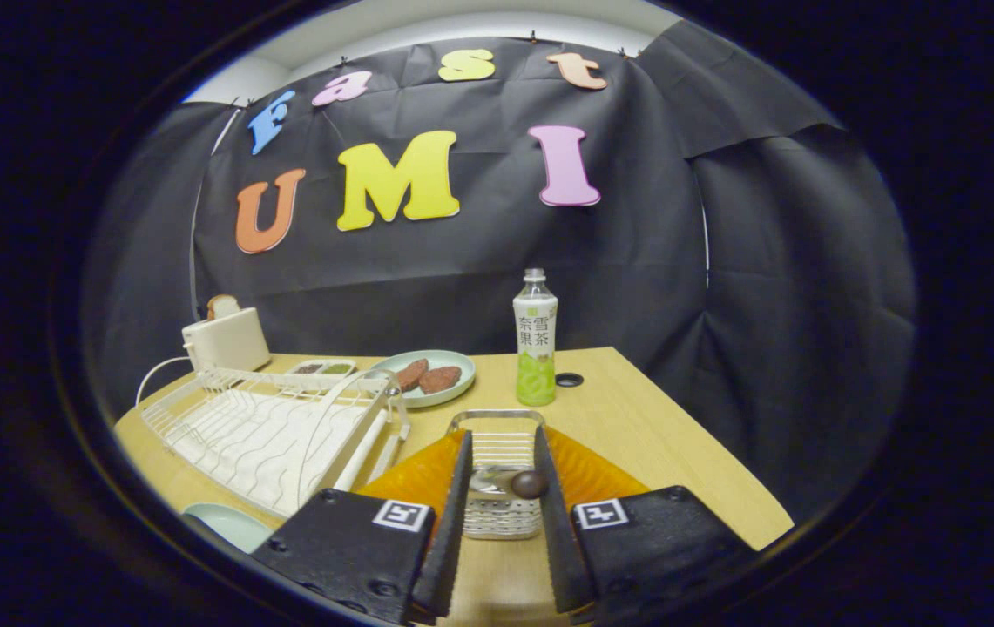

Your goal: Take the plate from the dish rack, then take the spoon from the basket and place it into the plate.

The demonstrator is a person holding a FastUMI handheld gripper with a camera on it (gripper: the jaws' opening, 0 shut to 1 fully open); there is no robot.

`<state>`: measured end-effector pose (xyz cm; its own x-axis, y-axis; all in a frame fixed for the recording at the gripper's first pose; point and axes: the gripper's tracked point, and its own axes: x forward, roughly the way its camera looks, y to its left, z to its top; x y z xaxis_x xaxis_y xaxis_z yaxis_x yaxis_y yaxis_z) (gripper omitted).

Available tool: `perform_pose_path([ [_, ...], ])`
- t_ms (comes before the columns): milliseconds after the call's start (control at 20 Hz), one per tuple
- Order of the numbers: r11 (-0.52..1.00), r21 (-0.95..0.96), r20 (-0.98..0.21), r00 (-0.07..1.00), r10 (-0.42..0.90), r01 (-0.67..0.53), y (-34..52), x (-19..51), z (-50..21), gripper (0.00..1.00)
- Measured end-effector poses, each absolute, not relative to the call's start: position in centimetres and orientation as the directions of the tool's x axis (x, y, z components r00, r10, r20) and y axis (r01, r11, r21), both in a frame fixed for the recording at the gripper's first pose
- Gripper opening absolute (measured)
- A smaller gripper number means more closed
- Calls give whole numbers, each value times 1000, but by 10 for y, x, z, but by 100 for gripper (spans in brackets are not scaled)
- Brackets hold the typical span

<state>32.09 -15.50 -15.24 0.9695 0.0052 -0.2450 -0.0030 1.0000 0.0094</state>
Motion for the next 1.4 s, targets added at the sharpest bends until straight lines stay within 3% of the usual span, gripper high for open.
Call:
perform_pose_path([
  [100, 1000, 1, -238, 971, 15, -15, -148, 322, -148, 23],
  [200, 1000, -3, -224, 975, 8, -9, -143, 331, -137, 20],
  [550, 999, 6, -150, 988, -46, 48, -143, 340, -83, 18],
  [900, 997, -22, -26, 997, -69, 68, -136, 302, -13, 18],
  [1400, 999, -33, -44, 999, 32, -34, -60, 215, -34, 18],
])
